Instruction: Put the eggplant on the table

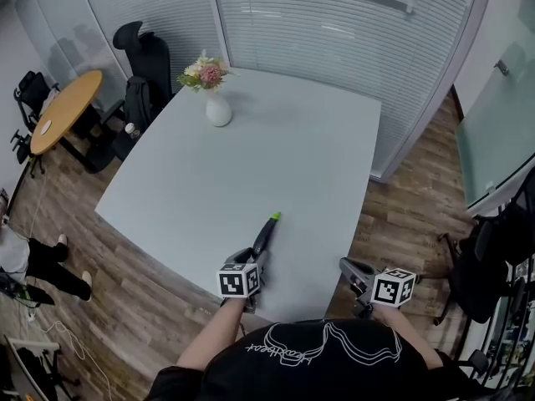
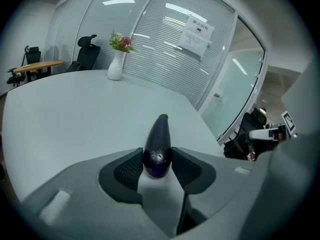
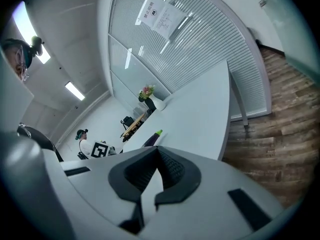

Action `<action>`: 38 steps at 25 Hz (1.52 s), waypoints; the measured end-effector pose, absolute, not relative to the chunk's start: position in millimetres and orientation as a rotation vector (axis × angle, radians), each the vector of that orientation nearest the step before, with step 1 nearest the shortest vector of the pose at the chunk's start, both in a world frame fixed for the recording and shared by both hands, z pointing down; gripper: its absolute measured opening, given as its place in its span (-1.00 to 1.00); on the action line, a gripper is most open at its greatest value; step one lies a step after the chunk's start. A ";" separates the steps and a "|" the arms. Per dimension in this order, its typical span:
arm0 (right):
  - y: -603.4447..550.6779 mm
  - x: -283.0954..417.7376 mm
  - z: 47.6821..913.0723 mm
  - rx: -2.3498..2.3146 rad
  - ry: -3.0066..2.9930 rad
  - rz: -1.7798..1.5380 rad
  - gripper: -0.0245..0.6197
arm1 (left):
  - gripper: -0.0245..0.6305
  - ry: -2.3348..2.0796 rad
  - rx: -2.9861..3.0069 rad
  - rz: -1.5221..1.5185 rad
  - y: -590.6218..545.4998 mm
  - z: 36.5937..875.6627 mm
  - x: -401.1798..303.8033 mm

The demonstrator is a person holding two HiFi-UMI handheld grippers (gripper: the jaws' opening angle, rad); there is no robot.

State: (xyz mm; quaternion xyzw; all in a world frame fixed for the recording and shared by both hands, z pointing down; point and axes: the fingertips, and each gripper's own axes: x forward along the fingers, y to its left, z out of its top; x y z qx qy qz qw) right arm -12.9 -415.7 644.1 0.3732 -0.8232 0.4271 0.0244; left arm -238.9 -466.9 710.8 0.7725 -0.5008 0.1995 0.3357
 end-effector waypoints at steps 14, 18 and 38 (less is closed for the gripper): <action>-408.3 -8.9 631.2 1.173 -2.577 1.307 -0.90 | -0.17 -1.285 2.018 0.474 -457.6 717.6 -237.3; -407.0 -10.9 621.5 1.170 -2.604 1.295 -0.90 | -0.12 -1.307 2.035 0.443 -454.4 707.9 -240.9; -379.2 -82.3 479.3 0.767 -2.968 0.493 -0.90 | -0.79 -0.876 2.512 -0.017 -373.1 480.8 -171.8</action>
